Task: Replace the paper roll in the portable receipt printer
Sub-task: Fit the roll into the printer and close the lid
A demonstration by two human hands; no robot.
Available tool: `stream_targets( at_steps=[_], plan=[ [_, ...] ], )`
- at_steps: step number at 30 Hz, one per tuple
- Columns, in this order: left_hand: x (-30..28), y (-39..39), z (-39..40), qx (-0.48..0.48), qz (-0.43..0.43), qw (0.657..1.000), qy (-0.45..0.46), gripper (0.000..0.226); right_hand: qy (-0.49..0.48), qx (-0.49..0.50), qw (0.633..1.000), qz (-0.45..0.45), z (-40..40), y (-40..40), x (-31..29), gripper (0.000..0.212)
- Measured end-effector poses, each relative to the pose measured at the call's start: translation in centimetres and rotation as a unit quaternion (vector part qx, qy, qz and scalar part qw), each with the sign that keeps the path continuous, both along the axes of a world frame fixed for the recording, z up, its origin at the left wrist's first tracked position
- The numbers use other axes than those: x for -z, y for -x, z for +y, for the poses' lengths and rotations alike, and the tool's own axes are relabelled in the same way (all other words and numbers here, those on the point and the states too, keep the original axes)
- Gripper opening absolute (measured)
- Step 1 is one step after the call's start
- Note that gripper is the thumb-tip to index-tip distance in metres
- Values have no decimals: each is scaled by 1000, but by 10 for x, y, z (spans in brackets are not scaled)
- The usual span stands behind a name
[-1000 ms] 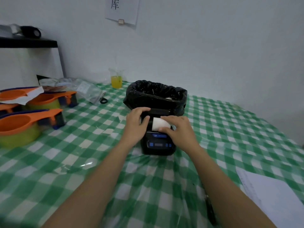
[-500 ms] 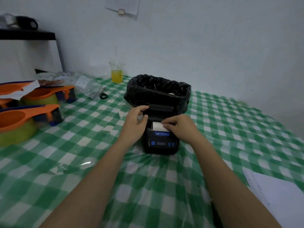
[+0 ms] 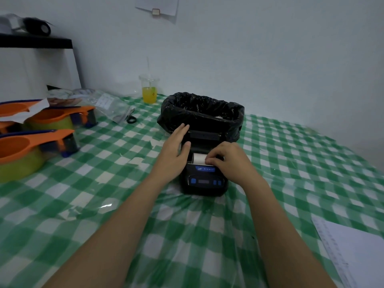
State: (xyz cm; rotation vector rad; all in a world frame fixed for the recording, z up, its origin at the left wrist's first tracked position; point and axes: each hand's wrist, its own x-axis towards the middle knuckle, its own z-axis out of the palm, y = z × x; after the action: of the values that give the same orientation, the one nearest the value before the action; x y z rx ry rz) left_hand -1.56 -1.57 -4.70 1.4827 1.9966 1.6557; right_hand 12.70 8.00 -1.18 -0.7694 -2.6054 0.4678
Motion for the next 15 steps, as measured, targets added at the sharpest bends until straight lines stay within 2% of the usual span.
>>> stream_targets(
  at_steps=[15],
  plan=[
    [0,2,-5,-19,60,997,-33,41,-36,-3,998,50,-1,-4,-9,13]
  ],
)
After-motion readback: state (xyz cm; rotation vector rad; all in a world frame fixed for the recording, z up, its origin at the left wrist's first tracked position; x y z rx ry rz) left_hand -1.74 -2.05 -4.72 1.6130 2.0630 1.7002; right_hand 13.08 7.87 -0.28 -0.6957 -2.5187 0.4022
